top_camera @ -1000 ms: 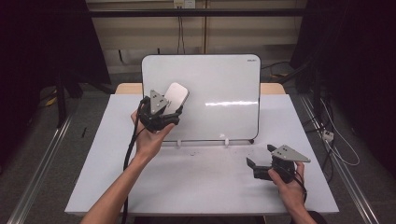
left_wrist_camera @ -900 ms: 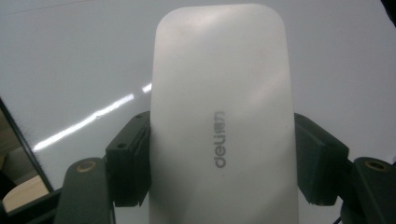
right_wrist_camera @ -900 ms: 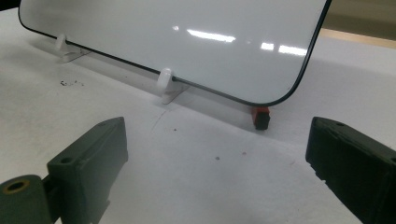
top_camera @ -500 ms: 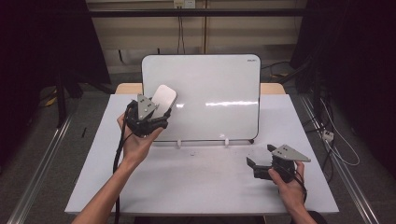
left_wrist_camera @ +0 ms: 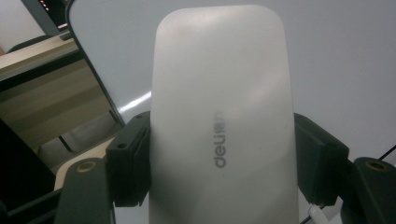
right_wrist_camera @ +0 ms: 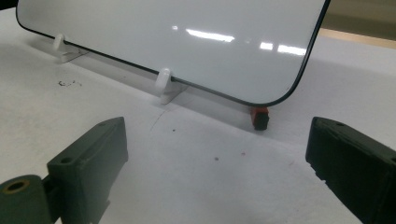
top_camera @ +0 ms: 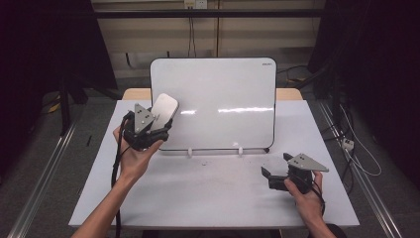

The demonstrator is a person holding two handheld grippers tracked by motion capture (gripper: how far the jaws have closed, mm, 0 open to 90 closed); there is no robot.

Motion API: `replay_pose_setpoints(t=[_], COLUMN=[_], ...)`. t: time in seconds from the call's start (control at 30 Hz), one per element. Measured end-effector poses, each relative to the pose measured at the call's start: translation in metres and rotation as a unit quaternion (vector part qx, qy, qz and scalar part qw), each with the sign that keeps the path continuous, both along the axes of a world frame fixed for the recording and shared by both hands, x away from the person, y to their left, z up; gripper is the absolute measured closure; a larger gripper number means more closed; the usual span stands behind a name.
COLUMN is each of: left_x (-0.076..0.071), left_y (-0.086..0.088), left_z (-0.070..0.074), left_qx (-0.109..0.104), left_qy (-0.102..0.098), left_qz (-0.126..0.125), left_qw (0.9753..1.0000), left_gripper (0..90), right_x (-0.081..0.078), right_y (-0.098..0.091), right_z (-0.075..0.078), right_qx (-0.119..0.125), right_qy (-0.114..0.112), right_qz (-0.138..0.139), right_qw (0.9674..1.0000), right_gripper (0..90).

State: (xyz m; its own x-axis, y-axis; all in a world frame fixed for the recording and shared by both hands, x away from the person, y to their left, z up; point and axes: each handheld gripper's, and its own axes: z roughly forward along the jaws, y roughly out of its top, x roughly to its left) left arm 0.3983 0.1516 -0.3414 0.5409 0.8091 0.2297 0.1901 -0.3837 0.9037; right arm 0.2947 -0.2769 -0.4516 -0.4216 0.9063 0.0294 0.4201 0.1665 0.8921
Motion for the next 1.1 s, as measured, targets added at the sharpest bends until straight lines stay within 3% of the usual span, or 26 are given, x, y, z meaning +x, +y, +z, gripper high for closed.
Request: replay_pose_setpoints(t=[0.23,0.4,0.77,1.1], left_x=[-0.011,-0.014,-0.012,-0.001], left_y=[0.013,0.017,0.007,-0.008], left_z=[0.000,-0.008,-0.037,-0.050], left_qx=[-0.002,-0.023,0.034,0.061], left_qy=[0.000,0.025,0.025,0.020], left_qz=[0.007,0.005,-0.001,-0.004], left_qw=[1.0000,0.9994,0.9991,0.9979], left_gripper=[30.8,30.8,30.9,30.9], right_x=[0.004,0.003,0.003,0.002], right_y=[0.002,0.003,0.004,0.004], right_z=[0.000,0.000,0.000,0.000], right_qx=[-0.005,-0.001,-0.001,-0.003], right_qy=[-0.005,-0.001,0.000,0.001], right_qz=[-0.008,-0.009,-0.004,-0.005], right_qw=[0.9999,1.0000,1.0000,1.0000], right_gripper=[6.2,5.9,6.0,5.9])
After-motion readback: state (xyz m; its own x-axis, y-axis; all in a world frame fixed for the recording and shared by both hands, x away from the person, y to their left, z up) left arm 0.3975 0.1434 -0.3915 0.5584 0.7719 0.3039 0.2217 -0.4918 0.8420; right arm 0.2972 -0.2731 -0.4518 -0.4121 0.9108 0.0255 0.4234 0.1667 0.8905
